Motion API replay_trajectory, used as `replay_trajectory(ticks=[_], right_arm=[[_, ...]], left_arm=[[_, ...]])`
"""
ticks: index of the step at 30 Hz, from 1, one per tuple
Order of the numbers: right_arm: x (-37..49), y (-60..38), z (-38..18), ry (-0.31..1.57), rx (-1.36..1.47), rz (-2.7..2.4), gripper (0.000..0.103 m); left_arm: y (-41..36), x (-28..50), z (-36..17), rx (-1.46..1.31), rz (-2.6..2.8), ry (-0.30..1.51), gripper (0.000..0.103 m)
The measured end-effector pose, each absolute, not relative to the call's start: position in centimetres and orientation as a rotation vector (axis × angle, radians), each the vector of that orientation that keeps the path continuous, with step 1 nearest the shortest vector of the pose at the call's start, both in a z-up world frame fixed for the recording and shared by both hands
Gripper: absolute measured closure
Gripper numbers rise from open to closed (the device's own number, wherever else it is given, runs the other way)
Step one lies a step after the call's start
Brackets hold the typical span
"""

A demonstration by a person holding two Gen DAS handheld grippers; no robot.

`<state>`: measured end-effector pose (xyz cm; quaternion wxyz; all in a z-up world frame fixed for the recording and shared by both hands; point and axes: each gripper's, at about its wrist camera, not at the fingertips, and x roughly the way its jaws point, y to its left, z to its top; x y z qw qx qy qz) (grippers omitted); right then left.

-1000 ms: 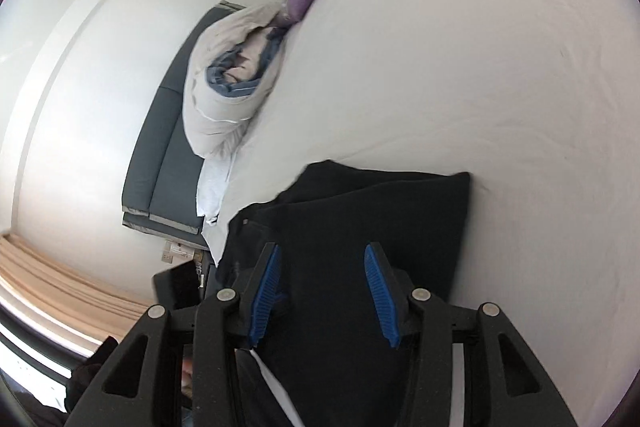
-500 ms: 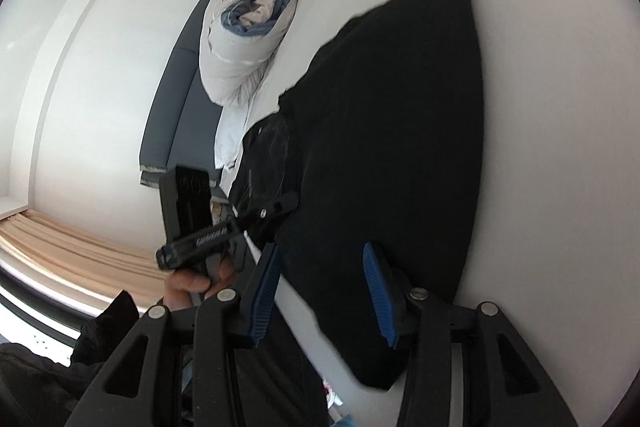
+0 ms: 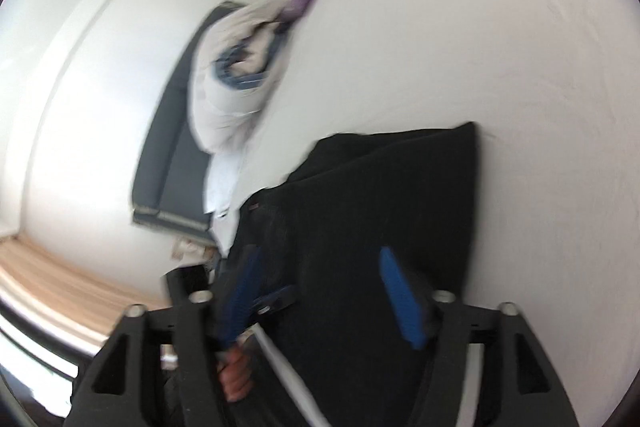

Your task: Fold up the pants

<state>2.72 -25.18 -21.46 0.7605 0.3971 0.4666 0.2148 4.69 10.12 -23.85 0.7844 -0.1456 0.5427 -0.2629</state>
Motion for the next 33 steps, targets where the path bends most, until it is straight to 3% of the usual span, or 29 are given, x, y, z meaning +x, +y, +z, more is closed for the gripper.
replay_trajectory(ticks=[1, 5, 6, 7, 8, 9, 15, 26, 33], right_arm=[[3.2, -24.7, -22.8, 1.078, 0.841, 0.410, 0.039], [2.0, -22.7, -21.2, 1.050, 0.735, 0.452, 0.037], [1.6, -22.5, -20.9, 1.044, 0.761, 0.475, 0.037], [1.0, -22.4, -20.6, 1.026, 0.776, 0.490, 0.037], [0.3, -22.1, -20.2, 0.998, 0.795, 0.504, 0.037], [-0.2, -22.1, -19.9, 0.978, 0.826, 0.524, 0.037], [-0.7, -20.5, -20.7, 0.981, 0.933, 0.574, 0.037], [-1.1, -21.7, -21.1, 0.996, 0.997, 0.535, 0.037], [-0.7, -21.2, -21.2, 1.018, 0.973, 0.521, 0.037]], left_arm=[[10.3, 4.4, -23.7, -0.322, -0.565, 1.163, 0.087], [13.0, 1.9, -20.9, -0.339, -0.527, 1.051, 0.085], [14.6, 0.9, -20.1, -0.373, -0.526, 0.999, 0.070], [16.3, 0.1, -19.5, -0.417, -0.508, 0.964, 0.028], [18.2, -0.6, -19.1, -0.468, -0.471, 0.929, 0.009], [21.4, -1.9, -18.6, -0.551, -0.397, 0.850, 0.000], [34.1, -4.3, -22.0, -0.955, -0.218, 0.772, 0.000], [39.9, -1.6, -27.5, -1.215, -0.227, 0.756, 0.001], [40.2, 0.0, -28.5, -1.172, -0.261, 0.792, 0.019]])
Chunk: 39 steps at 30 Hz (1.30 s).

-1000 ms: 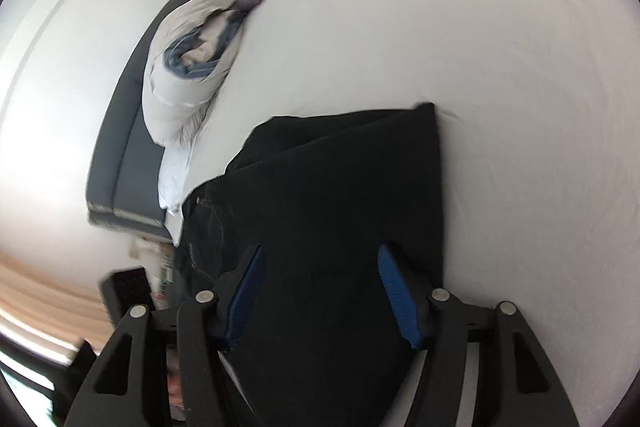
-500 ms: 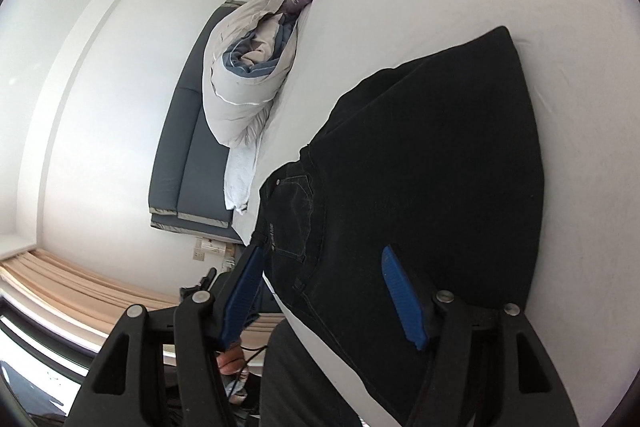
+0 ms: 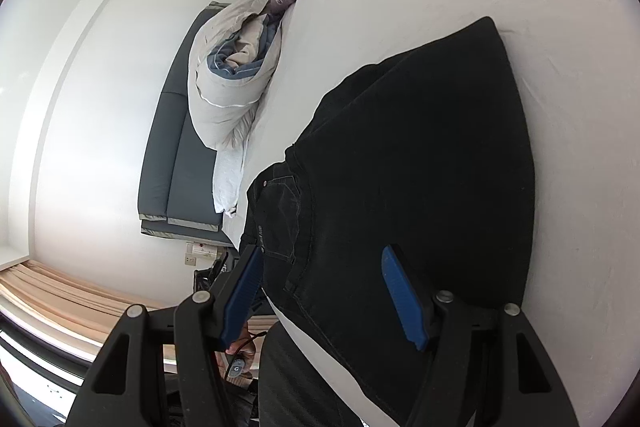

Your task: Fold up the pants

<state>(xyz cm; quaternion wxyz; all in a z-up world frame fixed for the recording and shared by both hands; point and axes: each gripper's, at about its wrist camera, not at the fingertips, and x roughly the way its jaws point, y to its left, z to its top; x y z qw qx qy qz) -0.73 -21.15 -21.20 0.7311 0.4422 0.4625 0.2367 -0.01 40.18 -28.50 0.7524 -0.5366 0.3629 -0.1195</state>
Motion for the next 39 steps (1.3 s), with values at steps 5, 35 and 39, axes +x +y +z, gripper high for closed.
replay_trajectory(ticks=[5, 35, 39], right_arm=[[-0.6, -20.9, -21.1, 1.022, 0.964, 0.526, 0.037], [0.7, -18.9, -22.7, 1.127, 0.770, 0.429, 0.050], [0.3, -20.0, -23.1, 1.093, 0.854, 0.467, 0.049]], left_arm=[[40.0, 1.0, -29.6, -1.202, -0.270, 0.801, 0.028], [29.1, 3.1, -15.6, -0.655, -0.212, 0.789, 0.094], [18.1, 2.0, -10.7, -0.268, -0.354, 0.769, 0.094]])
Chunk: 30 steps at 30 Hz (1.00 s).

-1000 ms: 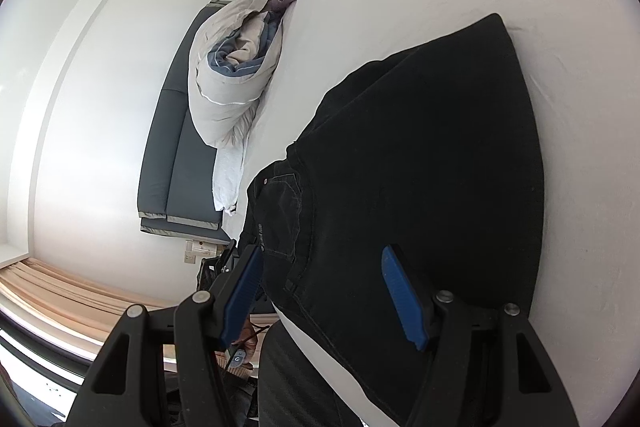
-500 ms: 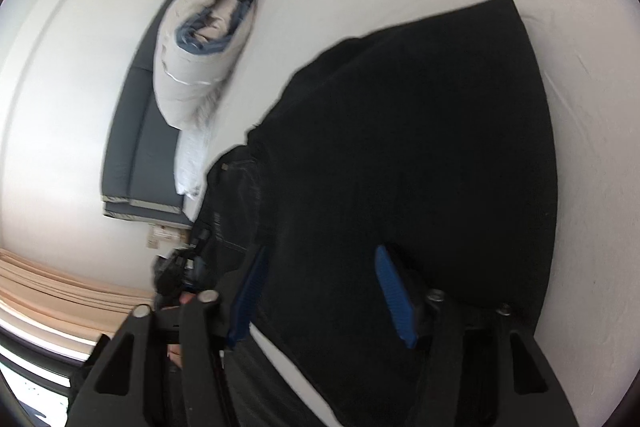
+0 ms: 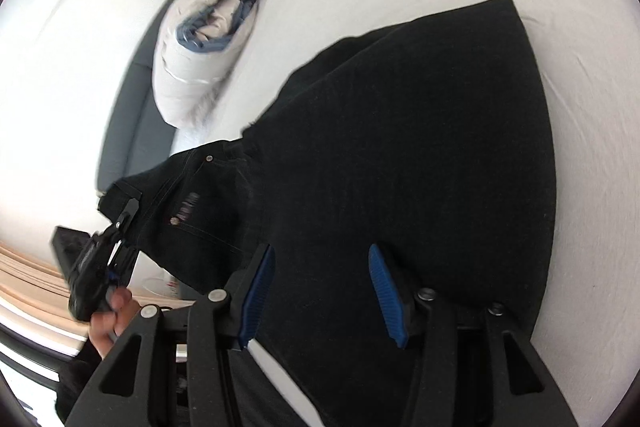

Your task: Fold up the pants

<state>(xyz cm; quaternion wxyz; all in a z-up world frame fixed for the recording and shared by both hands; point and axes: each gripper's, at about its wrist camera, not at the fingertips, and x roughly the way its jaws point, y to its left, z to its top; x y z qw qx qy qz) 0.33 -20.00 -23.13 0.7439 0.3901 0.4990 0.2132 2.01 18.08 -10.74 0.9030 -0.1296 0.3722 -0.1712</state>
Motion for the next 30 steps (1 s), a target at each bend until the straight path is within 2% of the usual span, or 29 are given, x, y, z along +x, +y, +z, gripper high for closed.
replay_trajectory(ticks=[3, 5, 7, 11, 21, 28, 30], right_arm=[[-0.2, -22.4, -23.2, 1.038, 1.030, 0.502, 0.040], [-0.7, -23.9, -22.6, 0.990, 1.079, 0.506, 0.026], [-1.0, -25.1, -21.7, 0.972, 1.058, 0.489, 0.022], [-1.5, -26.6, -21.1, 0.987, 1.044, 0.492, 0.020], [-0.4, -24.7, -21.6, 1.066, 1.053, 0.532, 0.020], [2.2, -23.3, -20.5, 1.113, 1.015, 0.533, 0.020], [2.5, -23.1, -20.8, 1.137, 1.015, 0.524, 0.025]], left_arm=[[8.3, -0.7, -11.4, 0.054, -0.471, 0.780, 0.094], [3.5, -2.8, -14.2, 0.183, -0.547, 0.824, 0.094], [0.1, -4.5, -17.3, 0.269, -0.592, 0.878, 0.094], [-3.4, -7.8, -20.4, 0.416, -0.576, 0.882, 0.094], [-3.6, -9.2, -17.7, 0.469, -0.510, 0.774, 0.094], [-5.3, -13.4, -17.9, 0.693, -0.473, 0.611, 0.094], [-6.0, -14.4, -18.4, 0.769, -0.461, 0.552, 0.094]])
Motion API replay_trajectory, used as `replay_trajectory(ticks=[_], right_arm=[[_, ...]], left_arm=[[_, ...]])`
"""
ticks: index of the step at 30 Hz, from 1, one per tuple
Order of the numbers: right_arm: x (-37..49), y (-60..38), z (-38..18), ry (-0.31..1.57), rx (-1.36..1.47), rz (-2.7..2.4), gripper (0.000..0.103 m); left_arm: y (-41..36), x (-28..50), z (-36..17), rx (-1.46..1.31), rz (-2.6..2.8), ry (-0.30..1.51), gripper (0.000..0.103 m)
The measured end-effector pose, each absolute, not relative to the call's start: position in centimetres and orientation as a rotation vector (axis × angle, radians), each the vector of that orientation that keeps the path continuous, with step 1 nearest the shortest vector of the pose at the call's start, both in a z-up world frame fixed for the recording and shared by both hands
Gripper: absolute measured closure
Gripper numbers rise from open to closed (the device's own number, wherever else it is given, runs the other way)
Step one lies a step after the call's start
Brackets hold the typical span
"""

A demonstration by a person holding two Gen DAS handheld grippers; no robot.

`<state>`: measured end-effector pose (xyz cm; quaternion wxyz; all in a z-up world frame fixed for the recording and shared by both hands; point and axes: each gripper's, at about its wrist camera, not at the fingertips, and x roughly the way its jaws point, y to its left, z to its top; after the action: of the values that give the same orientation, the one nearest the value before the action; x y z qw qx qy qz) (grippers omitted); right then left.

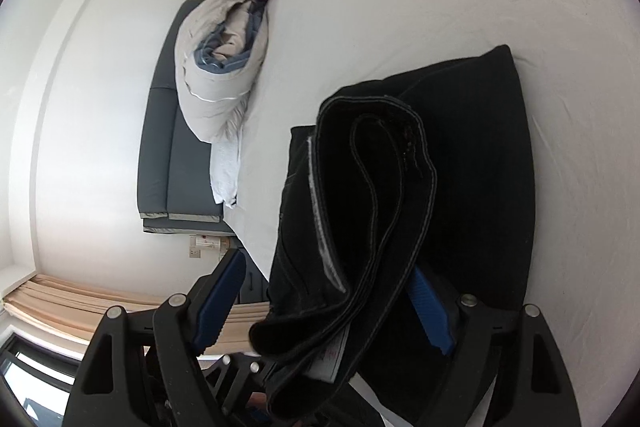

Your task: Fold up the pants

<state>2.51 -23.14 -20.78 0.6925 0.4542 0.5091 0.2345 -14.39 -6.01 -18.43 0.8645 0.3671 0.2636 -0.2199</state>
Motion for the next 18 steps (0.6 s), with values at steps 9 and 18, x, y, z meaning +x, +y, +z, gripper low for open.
replay_trajectory(ticks=[9, 18], right_arm=[[2.3, -23.8, -21.0, 1.114, 0.948, 0.497, 0.082], [0.5, -26.7, -20.6, 1.001, 0.968, 0.480, 0.085]], left_arm=[[-7.7, -17.7, -21.2, 0.990, -0.433, 0.379, 0.094], [-9.2, -18.4, -22.1, 1.051, -0.484, 0.278, 0.093]])
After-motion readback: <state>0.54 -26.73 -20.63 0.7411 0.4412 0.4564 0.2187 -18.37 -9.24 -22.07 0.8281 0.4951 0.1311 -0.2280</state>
